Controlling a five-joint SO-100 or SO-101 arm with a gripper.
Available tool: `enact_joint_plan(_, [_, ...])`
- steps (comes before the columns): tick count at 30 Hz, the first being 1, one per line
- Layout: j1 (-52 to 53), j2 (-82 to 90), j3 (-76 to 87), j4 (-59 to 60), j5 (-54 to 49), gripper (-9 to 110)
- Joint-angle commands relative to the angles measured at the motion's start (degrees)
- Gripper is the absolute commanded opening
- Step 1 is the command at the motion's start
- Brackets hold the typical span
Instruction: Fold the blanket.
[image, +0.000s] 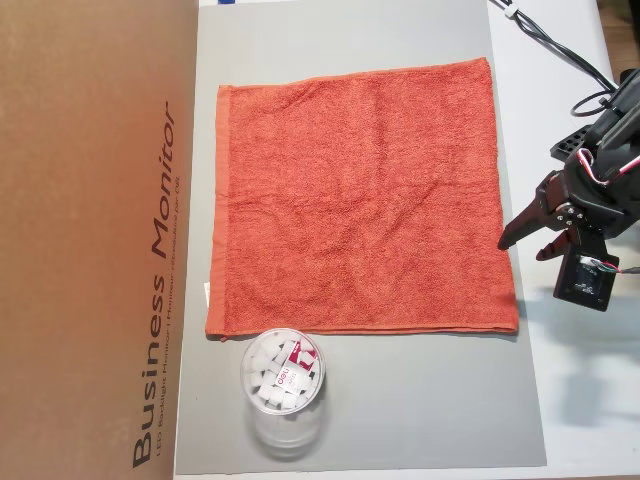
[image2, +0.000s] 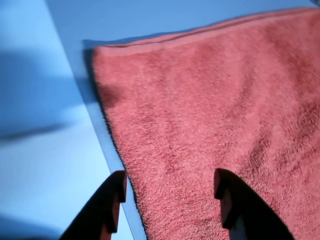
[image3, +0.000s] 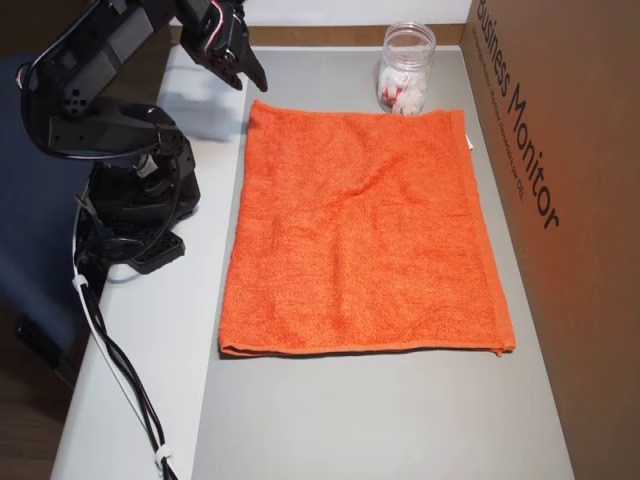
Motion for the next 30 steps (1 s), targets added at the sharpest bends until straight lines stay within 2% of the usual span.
enact_joint_plan(1, [-1.76,-1.32,-2.46,0.00,-0.26,18])
enact_joint_plan(13, [-7.73,-10.55,-2.64,-1.58,0.26,18])
enact_joint_plan(24, [-8.09,-19.69,-2.02,-14.06,-0.26,18])
enact_joint_plan(30, [-12.13,-23.55,-2.02,-18.81,0.26,18])
